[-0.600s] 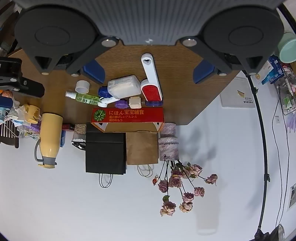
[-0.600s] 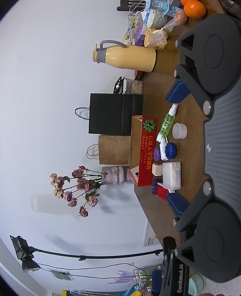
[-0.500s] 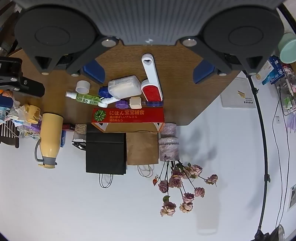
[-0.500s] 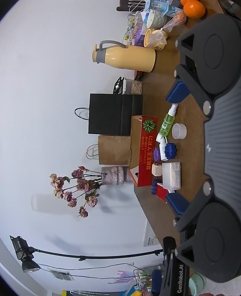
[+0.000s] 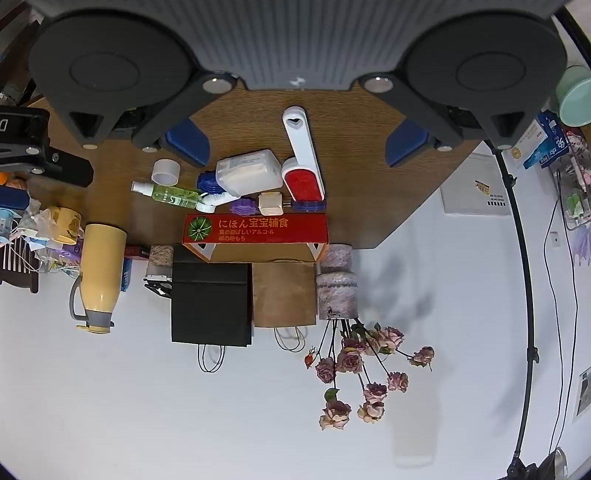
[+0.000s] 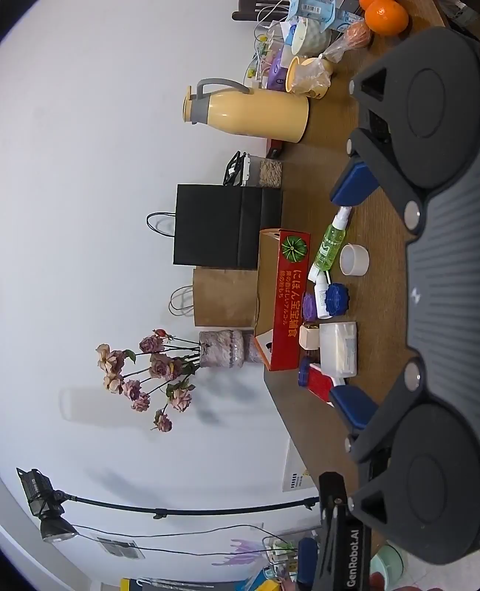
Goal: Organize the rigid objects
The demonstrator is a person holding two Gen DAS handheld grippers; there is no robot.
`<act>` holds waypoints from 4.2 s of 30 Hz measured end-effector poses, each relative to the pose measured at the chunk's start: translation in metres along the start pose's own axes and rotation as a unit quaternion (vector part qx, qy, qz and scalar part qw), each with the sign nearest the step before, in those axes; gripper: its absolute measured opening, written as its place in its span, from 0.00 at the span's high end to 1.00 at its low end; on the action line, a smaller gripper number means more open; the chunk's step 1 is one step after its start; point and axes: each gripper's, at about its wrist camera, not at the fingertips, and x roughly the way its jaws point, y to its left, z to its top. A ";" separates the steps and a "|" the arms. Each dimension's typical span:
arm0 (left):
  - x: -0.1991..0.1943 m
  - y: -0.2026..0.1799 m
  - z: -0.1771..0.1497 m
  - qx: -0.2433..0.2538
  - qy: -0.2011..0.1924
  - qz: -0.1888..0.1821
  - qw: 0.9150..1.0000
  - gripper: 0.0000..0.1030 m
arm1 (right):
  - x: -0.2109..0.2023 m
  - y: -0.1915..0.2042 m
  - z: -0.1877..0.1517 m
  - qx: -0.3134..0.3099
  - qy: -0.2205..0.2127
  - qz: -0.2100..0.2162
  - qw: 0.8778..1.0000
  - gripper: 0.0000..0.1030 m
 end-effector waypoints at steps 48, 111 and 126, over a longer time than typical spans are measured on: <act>-0.008 0.002 0.011 -0.006 -0.007 -0.002 1.000 0.00 | -0.001 0.001 0.001 -0.004 0.000 0.000 1.000 0.00; 0.098 0.012 0.017 -0.017 0.067 0.017 0.997 0.00 | 0.100 -0.011 0.000 -0.016 0.053 -0.002 0.998 0.00; 0.156 0.020 0.021 -0.026 0.099 0.023 0.995 0.00 | 0.166 -0.021 -0.005 -0.021 0.098 -0.006 0.995 0.02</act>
